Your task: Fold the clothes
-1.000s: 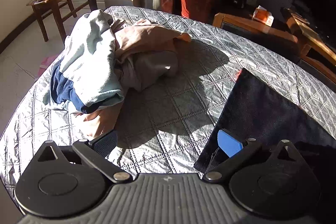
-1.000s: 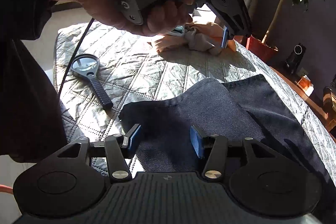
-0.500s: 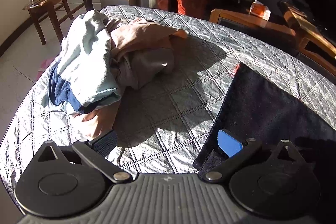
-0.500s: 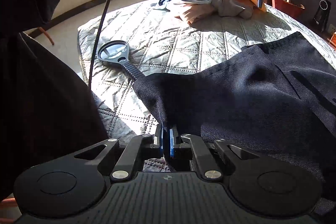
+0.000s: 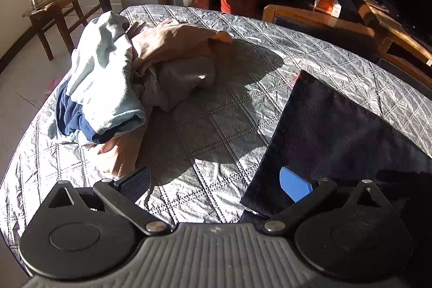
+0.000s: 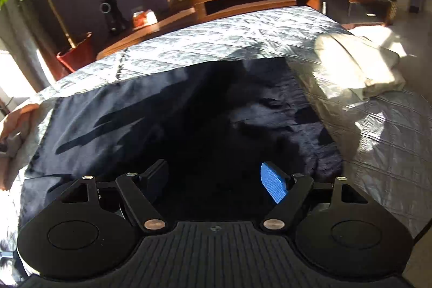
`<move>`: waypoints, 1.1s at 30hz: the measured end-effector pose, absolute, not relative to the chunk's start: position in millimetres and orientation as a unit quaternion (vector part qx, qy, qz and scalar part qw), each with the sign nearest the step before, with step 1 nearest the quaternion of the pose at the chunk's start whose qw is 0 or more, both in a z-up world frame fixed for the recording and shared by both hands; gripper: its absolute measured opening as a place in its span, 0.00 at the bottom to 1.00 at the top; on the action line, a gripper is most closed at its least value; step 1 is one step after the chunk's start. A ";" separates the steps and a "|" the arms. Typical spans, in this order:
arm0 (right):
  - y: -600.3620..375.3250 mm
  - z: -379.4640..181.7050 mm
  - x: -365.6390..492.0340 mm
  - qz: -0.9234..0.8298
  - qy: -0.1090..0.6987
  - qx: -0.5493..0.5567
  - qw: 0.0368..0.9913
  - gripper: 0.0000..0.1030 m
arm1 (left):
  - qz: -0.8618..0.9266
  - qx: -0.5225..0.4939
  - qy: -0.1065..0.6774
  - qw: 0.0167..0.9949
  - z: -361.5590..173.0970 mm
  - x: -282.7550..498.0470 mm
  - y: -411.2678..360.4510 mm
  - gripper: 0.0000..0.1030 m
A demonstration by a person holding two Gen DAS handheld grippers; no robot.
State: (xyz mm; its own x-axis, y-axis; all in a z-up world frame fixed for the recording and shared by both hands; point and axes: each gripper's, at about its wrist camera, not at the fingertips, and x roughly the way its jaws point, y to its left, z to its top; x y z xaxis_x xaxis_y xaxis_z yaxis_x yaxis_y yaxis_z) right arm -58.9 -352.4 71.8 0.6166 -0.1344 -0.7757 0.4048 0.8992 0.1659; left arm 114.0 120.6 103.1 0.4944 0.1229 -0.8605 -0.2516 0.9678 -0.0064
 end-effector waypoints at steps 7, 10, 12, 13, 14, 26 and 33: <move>-437.4 10.4 -79.5 -0.242 0.418 0.276 0.831 0.64 | 0.104 -0.048 0.494 0.862 99.6 115.9 105.0 0.99; -433.1 -0.6 -70.1 -0.213 0.412 0.303 0.832 0.69 | 0.103 -0.042 0.495 0.862 97.5 118.0 98.3 0.99; -430.3 2.8 -64.4 -0.198 0.398 0.305 0.842 0.38 | 0.102 -0.038 0.496 0.861 96.3 119.1 93.4 0.99; -428.7 4.7 -61.6 -0.191 0.391 0.305 0.847 0.21 | 0.101 -0.036 0.497 0.861 95.7 119.5 91.1 0.99; -423.9 12.4 -60.2 -0.189 0.389 0.277 0.858 0.18 | 0.100 -0.033 0.498 0.861 95.2 120.0 88.6 0.99; -329.2 67.2 -96.4 -0.205 0.406 -0.165 0.875 0.25 | 0.077 -0.022 0.499 0.863 94.6 120.1 63.4 0.99; -334.8 96.3 -38.9 -0.067 0.383 0.018 0.921 0.62 | 0.089 -0.017 0.497 0.863 94.2 120.7 68.5 0.99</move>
State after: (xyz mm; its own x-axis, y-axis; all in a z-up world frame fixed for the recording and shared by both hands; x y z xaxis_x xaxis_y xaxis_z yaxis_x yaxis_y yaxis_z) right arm -38.9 -334.8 96.3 0.6977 -0.1100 -0.7079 0.1378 0.9903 -0.0180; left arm 120.7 68.5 94.2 0.4909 0.1359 -0.8606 -0.1706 0.9836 0.0580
